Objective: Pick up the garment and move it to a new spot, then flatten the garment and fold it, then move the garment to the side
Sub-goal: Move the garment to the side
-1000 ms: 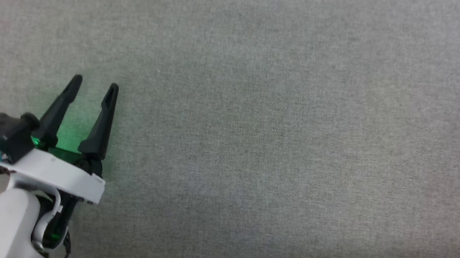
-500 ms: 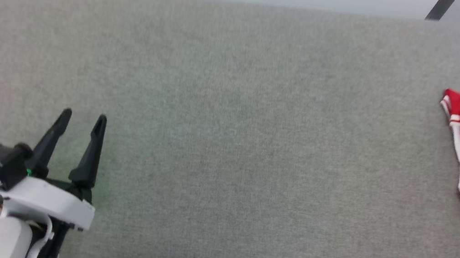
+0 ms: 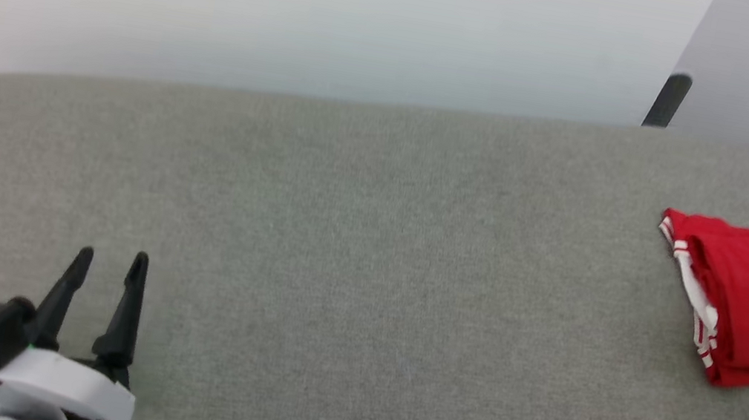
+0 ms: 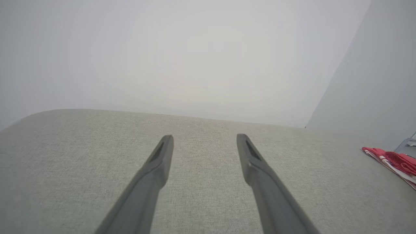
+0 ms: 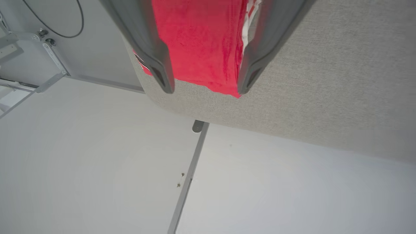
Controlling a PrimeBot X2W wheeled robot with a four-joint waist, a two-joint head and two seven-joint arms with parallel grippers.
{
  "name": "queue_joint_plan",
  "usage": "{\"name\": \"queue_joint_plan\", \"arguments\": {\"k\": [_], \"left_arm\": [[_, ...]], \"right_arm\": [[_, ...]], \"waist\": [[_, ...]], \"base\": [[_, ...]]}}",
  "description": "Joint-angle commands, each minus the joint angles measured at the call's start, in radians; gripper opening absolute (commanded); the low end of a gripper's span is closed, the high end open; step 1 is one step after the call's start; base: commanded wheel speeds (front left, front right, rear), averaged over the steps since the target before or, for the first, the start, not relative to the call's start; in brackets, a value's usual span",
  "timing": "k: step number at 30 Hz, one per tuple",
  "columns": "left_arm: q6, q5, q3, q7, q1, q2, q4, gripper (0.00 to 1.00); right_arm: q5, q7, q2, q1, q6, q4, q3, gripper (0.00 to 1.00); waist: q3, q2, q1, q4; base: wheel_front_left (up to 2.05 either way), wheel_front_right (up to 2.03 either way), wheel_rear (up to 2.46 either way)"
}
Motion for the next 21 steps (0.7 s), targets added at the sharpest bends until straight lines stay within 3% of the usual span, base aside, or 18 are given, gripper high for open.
{"name": "queue_joint_plan", "arguments": {"k": [1,21], "left_arm": [[0.007,0.008,0.009,0.001,0.019,-0.003,-0.006,1.00],[0.008,0.066,0.113,0.001,0.144,-0.033,-0.077,1.00]], "right_arm": [[-0.005,-0.009,0.009,0.023,-0.002,-0.017,-0.005,1.00],[-0.021,-0.050,0.091,0.276,-0.002,-0.214,-0.105,1.00]], "waist": [[-0.051,0.0000,0.0000,0.002],[-0.119,0.0000,0.0000,0.067]], "base": [[0.00,0.00,0.00],[0.00,0.00,0.00]]}}
